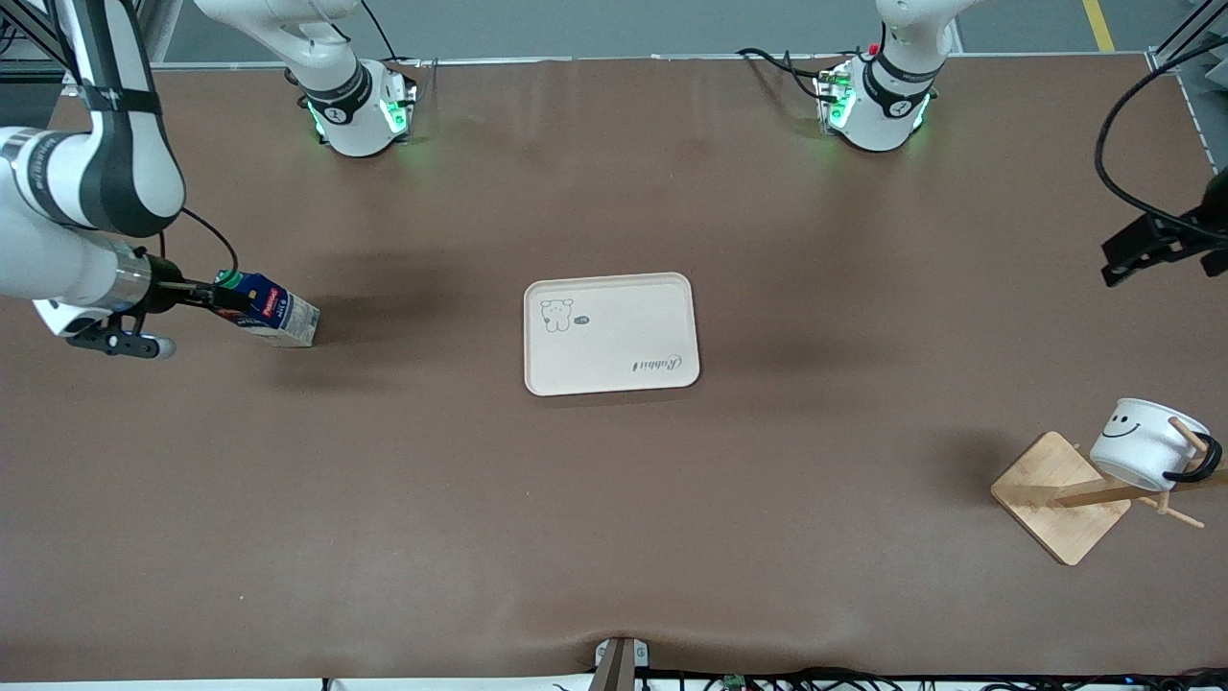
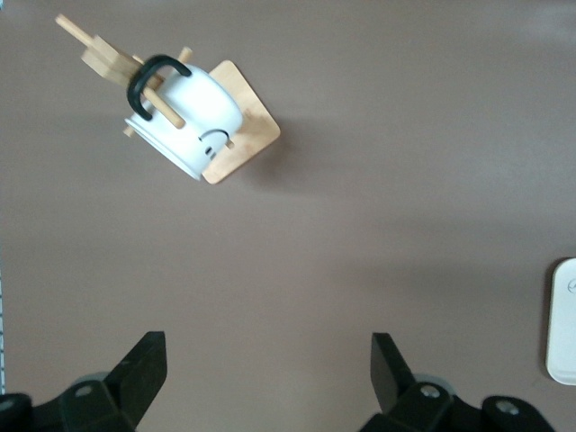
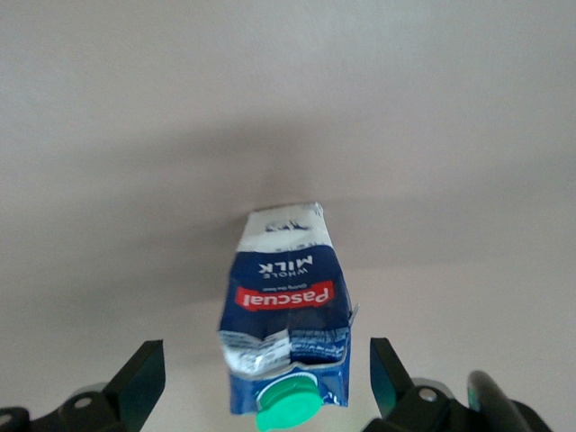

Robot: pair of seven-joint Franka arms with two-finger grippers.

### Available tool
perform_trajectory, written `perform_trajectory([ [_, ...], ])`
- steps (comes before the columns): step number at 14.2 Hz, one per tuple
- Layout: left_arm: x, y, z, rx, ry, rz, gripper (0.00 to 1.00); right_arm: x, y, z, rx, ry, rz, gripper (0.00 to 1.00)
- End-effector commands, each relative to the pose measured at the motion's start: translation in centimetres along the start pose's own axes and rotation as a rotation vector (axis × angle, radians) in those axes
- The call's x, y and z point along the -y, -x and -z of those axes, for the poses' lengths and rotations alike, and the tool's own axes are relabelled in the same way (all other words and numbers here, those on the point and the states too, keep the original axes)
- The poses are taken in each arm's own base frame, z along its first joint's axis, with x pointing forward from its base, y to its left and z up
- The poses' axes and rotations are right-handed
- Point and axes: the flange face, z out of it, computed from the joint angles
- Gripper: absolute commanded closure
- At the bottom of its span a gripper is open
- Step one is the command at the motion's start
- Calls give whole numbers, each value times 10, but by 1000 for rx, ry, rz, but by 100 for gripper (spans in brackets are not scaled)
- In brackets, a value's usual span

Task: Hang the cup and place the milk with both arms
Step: 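Set the milk carton on the table and open the right gripper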

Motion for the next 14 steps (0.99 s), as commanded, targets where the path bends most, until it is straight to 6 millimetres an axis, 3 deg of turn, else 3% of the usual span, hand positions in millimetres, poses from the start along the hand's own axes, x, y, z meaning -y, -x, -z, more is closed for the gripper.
perform_trajectory([
  [1,7,20,3,23,37,39,0,9,-6,45,-35,7,74,0],
  [3,16,31,2,35,103,71,0,19,-5,73,-43,11,129,0],
  [6,9,43,3,40,105,68,0,43,12,116,-35,16,184,0],
  [9,-4,47,8,37,107,102,0,42,26,153,29,31,180,0],
  [10,-8,47,7,37,107,97,0,40,30,164,20,34,171,0],
  [11,-13,46,7,36,105,88,0,25,40,173,22,26,148,0],
  [13,-28,46,8,29,98,60,0,-11,69,215,-76,-14,96,0],
  [14,-34,46,8,28,95,49,0,-14,82,229,-108,-15,96,0],
])
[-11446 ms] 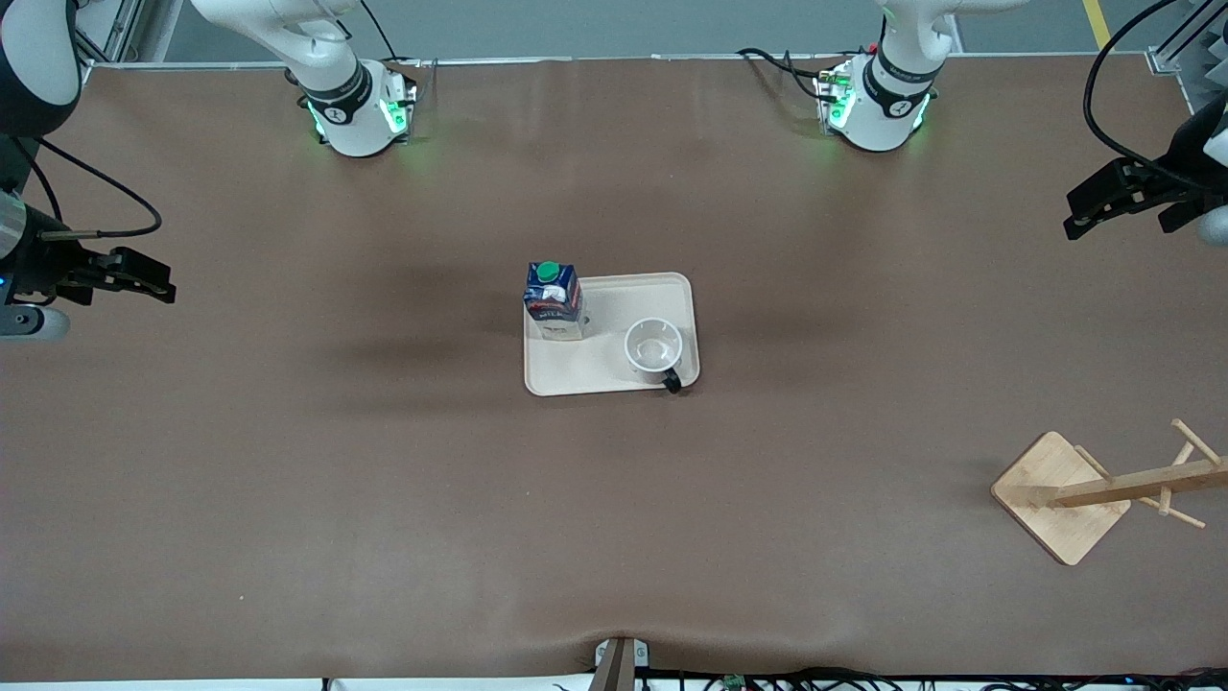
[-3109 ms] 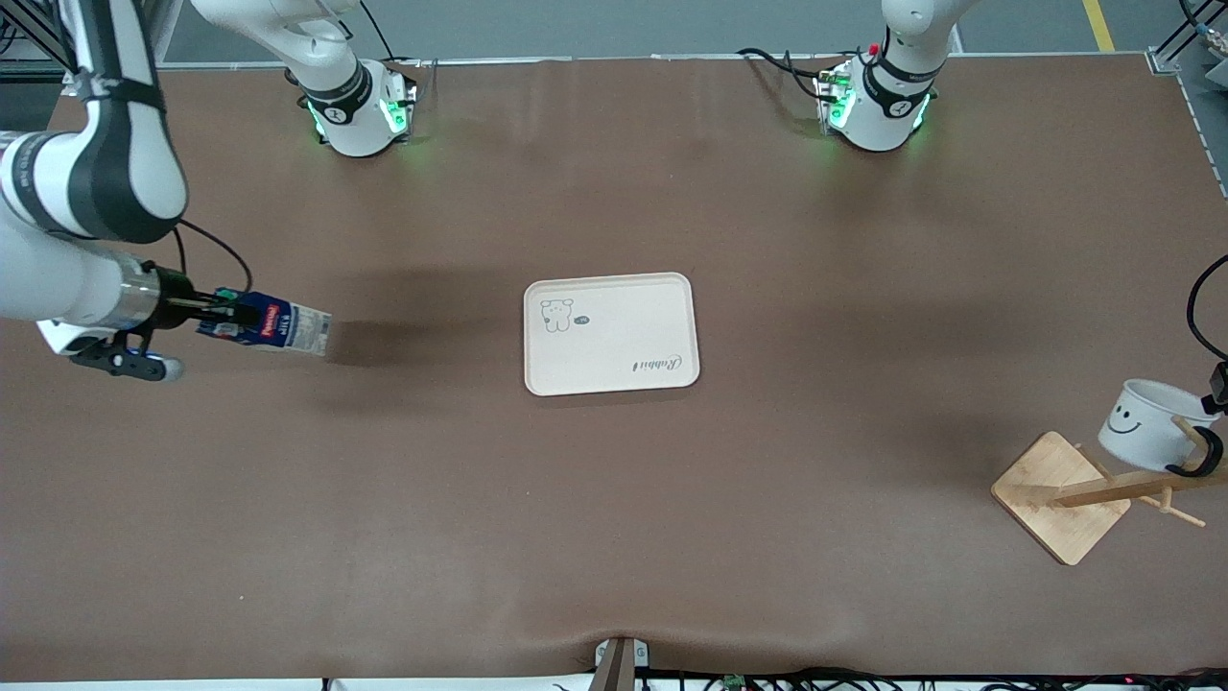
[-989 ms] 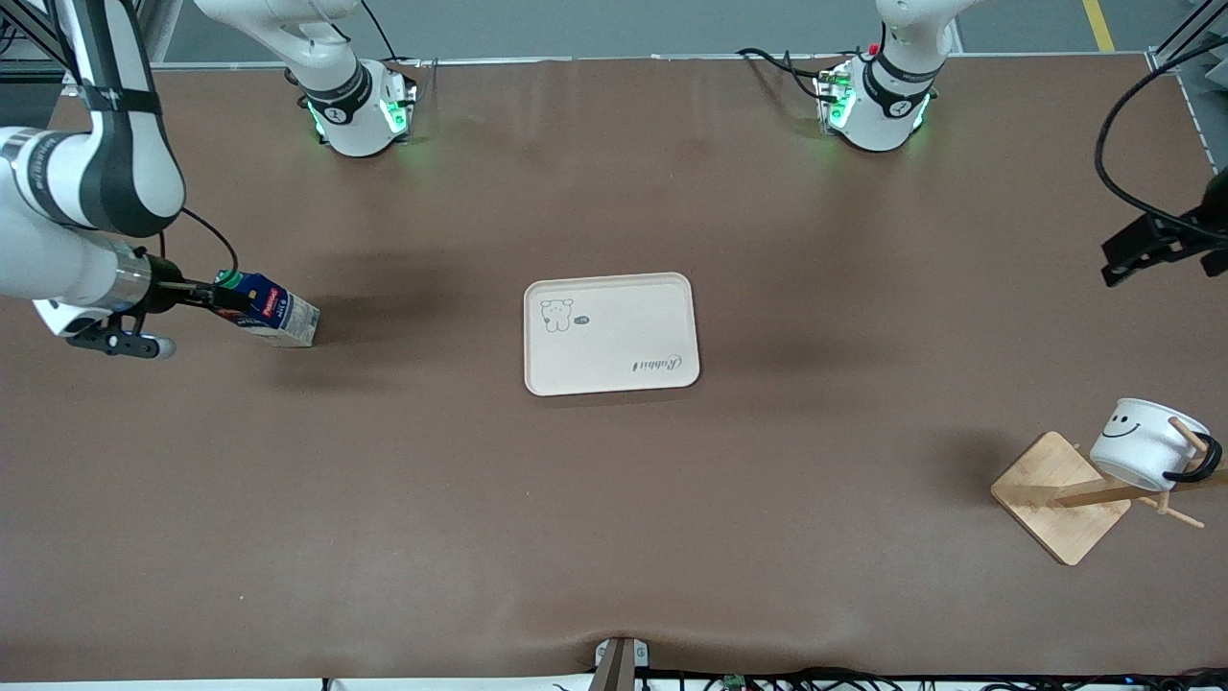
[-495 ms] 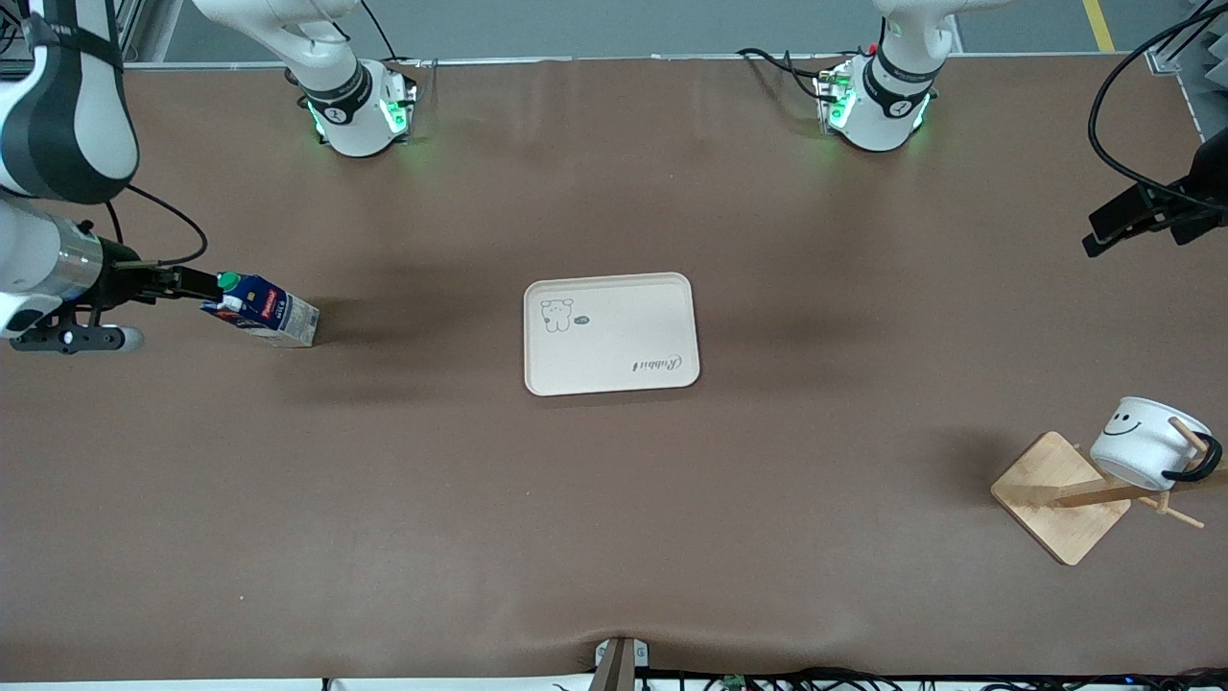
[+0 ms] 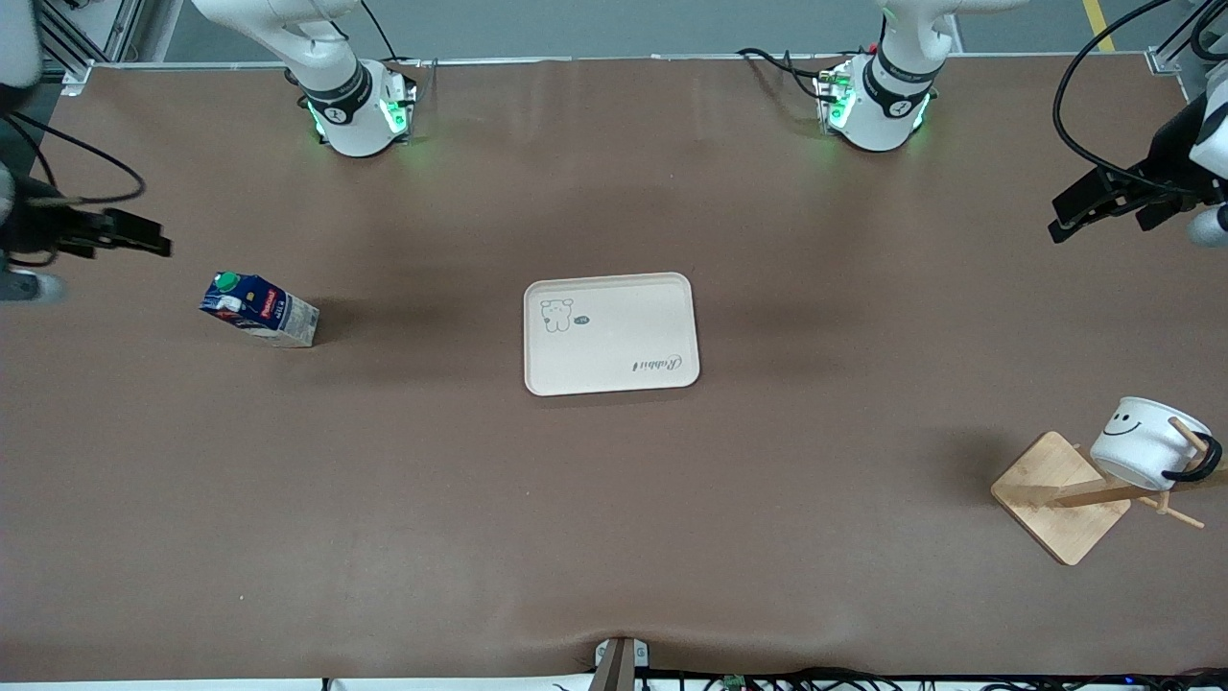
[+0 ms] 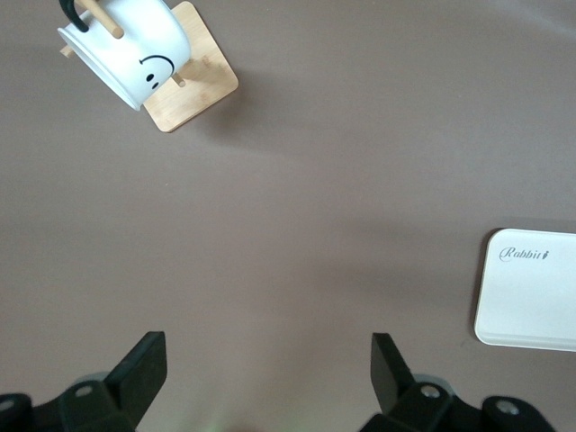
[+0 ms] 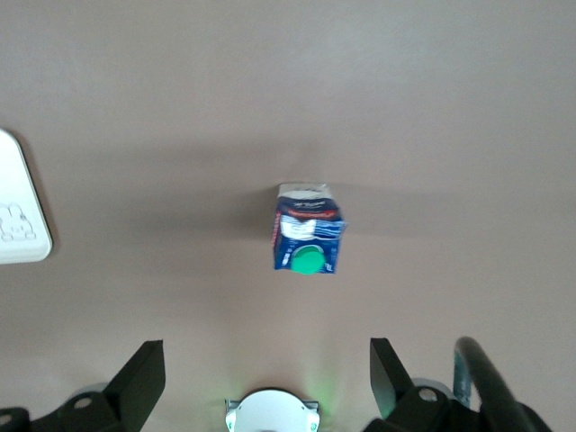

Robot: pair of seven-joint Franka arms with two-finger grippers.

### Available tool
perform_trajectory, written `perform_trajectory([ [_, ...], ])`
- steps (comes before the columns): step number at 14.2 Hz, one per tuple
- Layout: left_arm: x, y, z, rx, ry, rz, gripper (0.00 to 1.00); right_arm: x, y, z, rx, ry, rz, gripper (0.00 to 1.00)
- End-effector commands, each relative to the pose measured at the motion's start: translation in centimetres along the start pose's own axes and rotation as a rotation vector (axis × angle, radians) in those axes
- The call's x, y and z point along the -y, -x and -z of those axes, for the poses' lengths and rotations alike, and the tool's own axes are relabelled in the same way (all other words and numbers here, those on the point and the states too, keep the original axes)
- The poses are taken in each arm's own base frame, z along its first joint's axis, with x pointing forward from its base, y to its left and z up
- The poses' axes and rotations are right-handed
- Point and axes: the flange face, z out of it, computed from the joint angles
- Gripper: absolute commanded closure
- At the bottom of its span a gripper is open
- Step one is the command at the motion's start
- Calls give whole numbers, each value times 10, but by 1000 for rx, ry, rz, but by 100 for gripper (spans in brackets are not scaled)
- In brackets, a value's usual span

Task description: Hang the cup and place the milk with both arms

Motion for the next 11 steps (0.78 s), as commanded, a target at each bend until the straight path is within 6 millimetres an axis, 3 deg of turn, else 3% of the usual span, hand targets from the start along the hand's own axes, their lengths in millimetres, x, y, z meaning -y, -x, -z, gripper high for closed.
perform_trajectory([
  [1,-16,6,1,-14,-7,-22,0,-18,47,46,-82,-6,-24,0],
  [2,-19,6,1,-15,-12,-28,0,-18,57,55,-99,-3,-22,0],
  [5,-25,5,-1,-16,-36,-46,0,-37,57,68,-158,25,-63,0],
  [6,-23,5,-1,-20,-54,-47,0,-36,51,74,-205,20,-61,0],
  [8,-21,5,0,-19,-64,-52,0,-7,36,66,-197,47,-24,0],
  [11,-18,6,2,-19,-65,-54,0,-8,35,64,-187,45,-47,0],
])
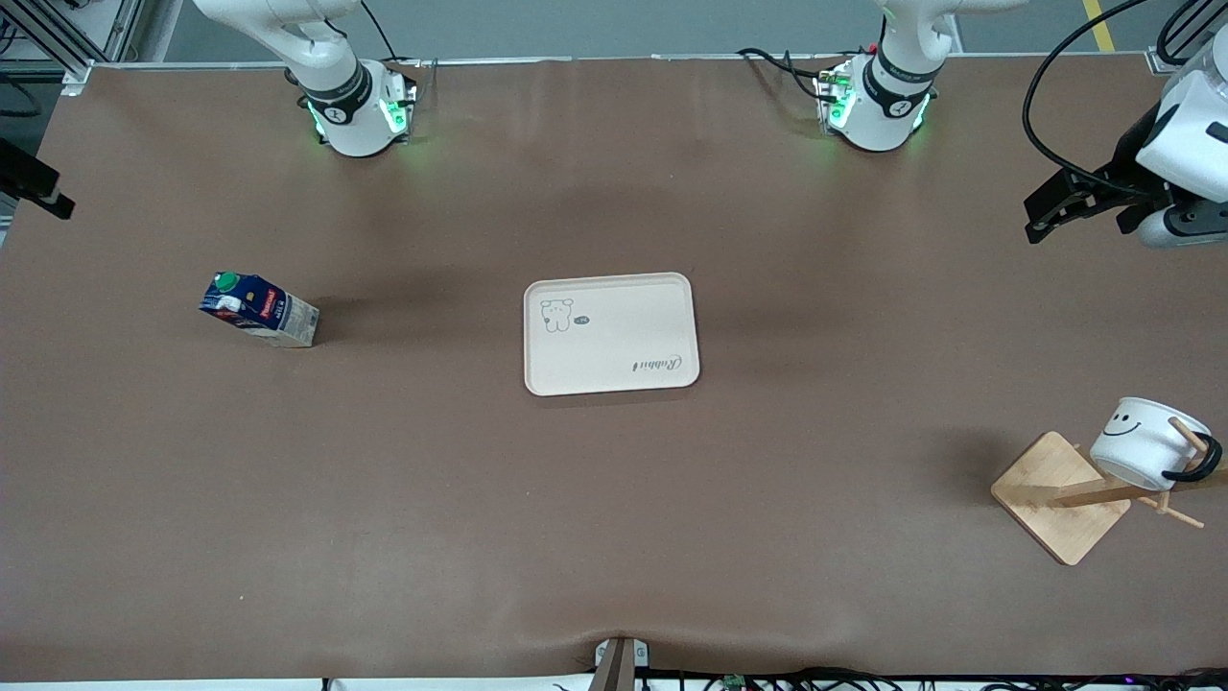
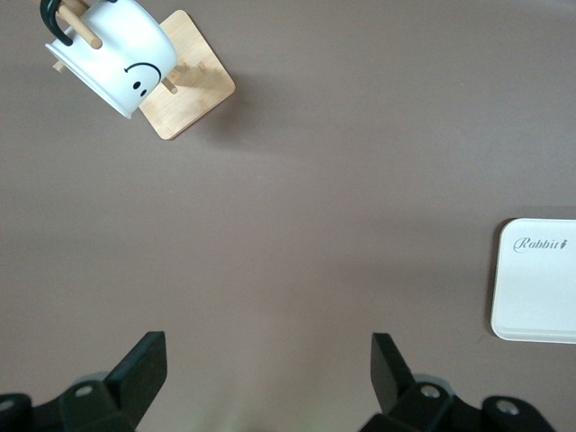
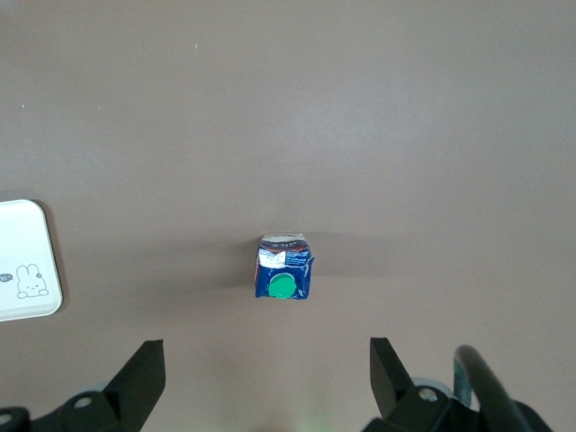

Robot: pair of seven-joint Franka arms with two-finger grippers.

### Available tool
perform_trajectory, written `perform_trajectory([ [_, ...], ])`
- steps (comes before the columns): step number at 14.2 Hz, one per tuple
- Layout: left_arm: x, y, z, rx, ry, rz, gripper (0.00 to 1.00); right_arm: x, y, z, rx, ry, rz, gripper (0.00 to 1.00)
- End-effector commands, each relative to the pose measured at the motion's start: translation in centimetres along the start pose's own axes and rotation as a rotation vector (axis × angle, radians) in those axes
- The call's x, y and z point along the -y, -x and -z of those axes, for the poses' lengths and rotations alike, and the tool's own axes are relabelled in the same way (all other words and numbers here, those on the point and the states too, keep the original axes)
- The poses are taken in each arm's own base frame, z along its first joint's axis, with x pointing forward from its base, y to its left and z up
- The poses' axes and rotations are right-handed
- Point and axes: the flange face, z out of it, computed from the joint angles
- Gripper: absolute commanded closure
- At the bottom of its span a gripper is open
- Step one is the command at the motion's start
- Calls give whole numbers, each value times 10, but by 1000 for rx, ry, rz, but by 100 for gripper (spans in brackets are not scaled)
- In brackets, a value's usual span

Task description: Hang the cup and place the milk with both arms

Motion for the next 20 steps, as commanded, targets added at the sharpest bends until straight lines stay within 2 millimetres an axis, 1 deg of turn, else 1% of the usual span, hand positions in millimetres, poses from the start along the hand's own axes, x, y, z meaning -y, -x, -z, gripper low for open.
perform_trajectory([
  [1,3,3,6,-10,-15,-7,0,4,-1,4,-6,24,-6,0],
  [5,3,3,8,-14,-14,-12,0,-4,-1,7,-18,25,-20,0],
  [6,3,3,11,-20,-13,-10,0,-2,-4,4,-13,24,-18,0],
  [8,4,2,12,-23,-12,-5,0,6,-11,-4,2,30,-3,0],
  [9,4,2,13,-24,-12,-7,0,9,-11,-5,6,29,2,0],
  [10,4,0,14,-28,-12,-8,0,8,-11,-5,8,28,-3,0],
  [12,3,-3,13,-28,-13,-5,0,-1,-12,-4,-4,13,-20,0],
  [14,5,-4,13,-29,-12,-2,0,2,-14,-1,-23,27,-15,0],
  [17,6,-6,11,-25,-13,0,0,3,-14,-2,-19,16,-13,0],
  [20,0,-7,13,-29,-9,-11,0,4,-14,-2,-19,16,-11,0],
])
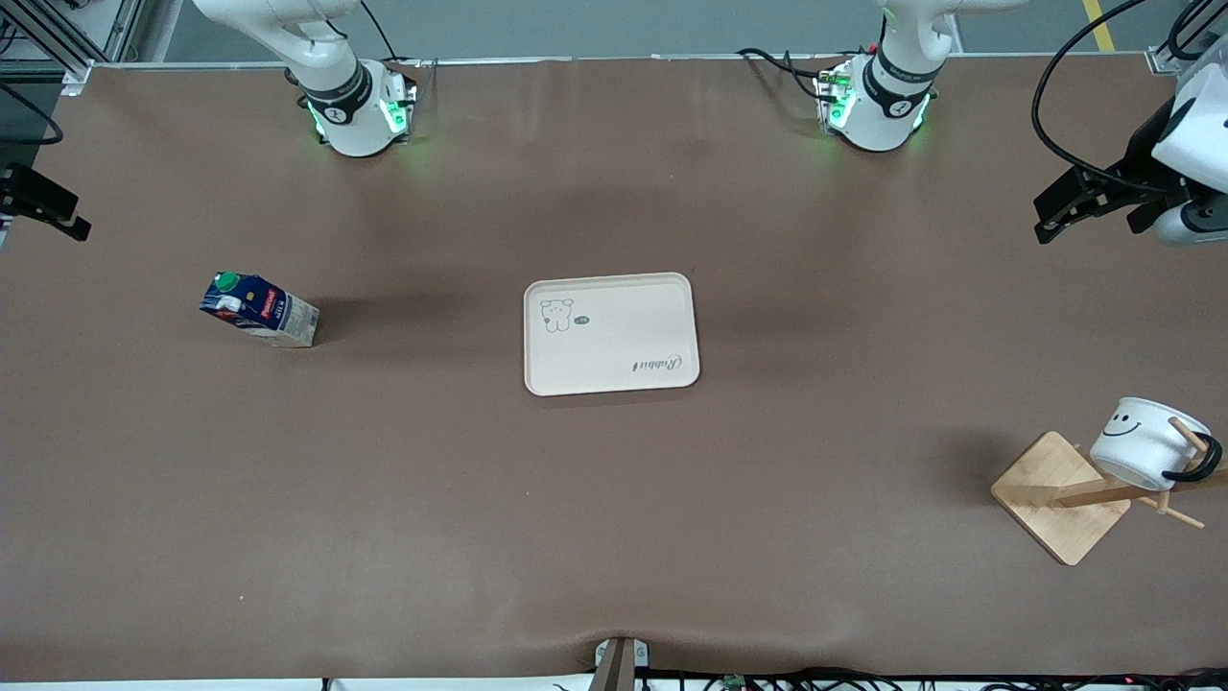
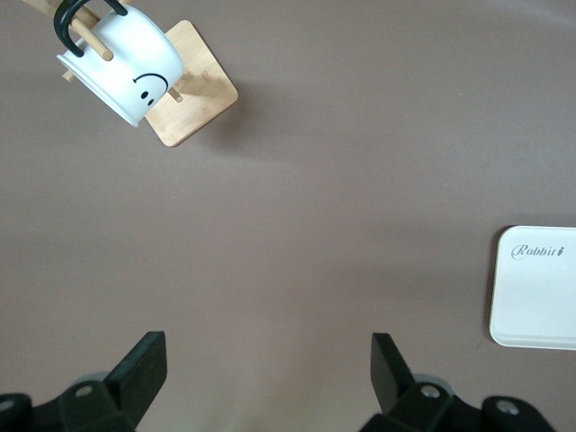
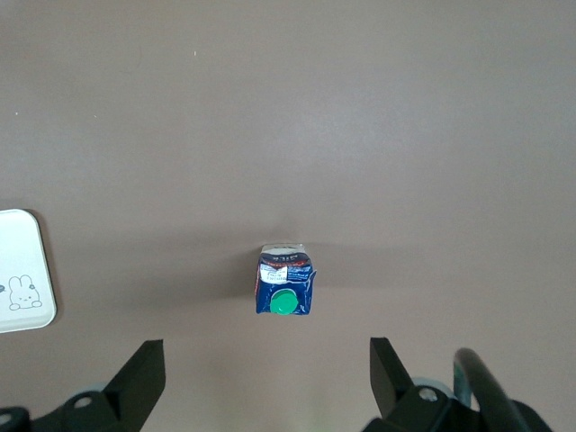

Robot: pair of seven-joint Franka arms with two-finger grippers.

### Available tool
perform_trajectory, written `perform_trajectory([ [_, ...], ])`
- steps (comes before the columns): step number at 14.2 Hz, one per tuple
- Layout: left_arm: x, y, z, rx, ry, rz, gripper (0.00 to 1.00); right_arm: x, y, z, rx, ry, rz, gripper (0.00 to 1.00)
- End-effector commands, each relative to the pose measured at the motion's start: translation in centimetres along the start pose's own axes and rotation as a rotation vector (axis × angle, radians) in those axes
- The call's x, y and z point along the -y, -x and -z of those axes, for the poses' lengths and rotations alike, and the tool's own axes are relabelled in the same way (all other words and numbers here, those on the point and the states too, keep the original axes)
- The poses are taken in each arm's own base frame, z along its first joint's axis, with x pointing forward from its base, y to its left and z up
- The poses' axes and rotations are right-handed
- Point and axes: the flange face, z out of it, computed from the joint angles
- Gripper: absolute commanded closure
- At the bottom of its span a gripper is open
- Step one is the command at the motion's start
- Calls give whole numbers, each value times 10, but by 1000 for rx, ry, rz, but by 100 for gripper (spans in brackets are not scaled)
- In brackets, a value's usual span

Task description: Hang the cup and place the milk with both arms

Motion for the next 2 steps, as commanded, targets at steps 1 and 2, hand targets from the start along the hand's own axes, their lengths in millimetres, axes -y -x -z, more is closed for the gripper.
perform_trajectory([
  [1,-3,-5,6,-14,-12,-13,0,0,-2,5,-6,7,-14,0],
  [2,-3,-5,6,-14,-12,-13,0,0,-2,5,-6,7,-14,0],
])
